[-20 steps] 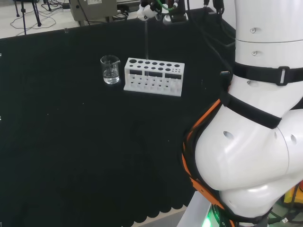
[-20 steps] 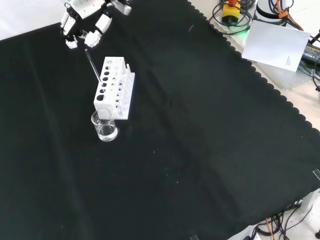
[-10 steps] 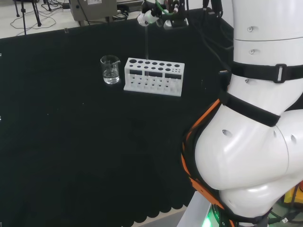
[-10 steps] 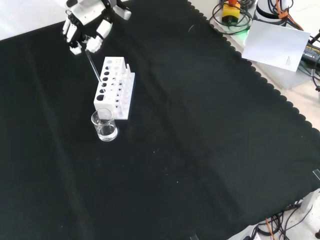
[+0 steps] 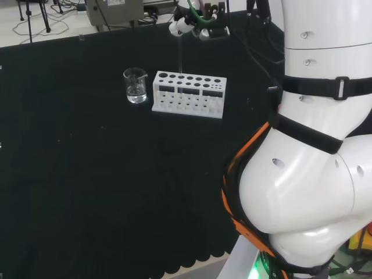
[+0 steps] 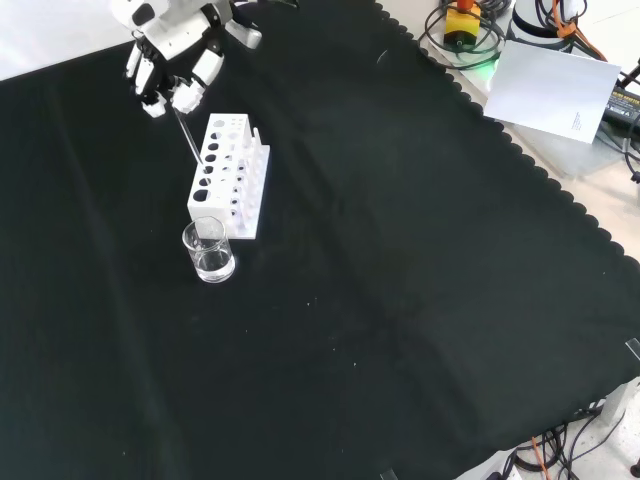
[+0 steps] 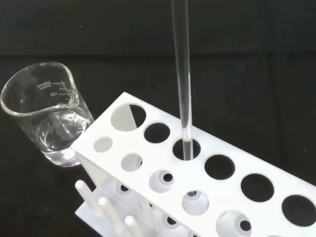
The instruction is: Take the glass rod from the white test tube rack.
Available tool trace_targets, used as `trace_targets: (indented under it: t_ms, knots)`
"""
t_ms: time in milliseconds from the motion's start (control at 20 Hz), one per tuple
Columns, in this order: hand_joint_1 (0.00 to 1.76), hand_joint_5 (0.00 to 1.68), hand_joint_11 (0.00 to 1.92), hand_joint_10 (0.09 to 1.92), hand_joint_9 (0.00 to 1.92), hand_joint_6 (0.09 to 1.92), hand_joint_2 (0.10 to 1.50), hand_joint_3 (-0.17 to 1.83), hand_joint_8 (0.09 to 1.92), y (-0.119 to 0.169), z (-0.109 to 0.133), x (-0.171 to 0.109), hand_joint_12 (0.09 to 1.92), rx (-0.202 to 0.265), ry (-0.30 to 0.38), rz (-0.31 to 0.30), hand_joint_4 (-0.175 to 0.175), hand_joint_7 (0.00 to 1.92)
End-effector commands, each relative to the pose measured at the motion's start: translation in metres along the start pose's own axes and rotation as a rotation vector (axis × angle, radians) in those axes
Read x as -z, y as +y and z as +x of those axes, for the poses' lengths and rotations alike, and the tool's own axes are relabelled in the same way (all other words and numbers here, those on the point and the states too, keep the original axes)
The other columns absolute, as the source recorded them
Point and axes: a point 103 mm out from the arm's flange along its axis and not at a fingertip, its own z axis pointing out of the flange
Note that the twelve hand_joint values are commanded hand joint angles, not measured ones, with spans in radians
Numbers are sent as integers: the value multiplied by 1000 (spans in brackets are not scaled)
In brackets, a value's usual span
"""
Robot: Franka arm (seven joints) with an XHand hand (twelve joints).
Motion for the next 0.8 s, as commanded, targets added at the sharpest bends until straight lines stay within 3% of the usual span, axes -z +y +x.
trace_targets:
  t_ms: [50,750,800]
  knots:
    - [754,638,656,974,1386,964,1261,-175,1016,1,-1,-8,1327,-5,15,-1,-175,947]
    - [964,803,764,902,1528,891,1233,-175,996,7,6,-15,1269,15,-23,-50,-175,1091]
    - [1021,832,780,898,1545,987,1227,-150,997,6,8,-14,1266,17,-27,-56,-175,1103]
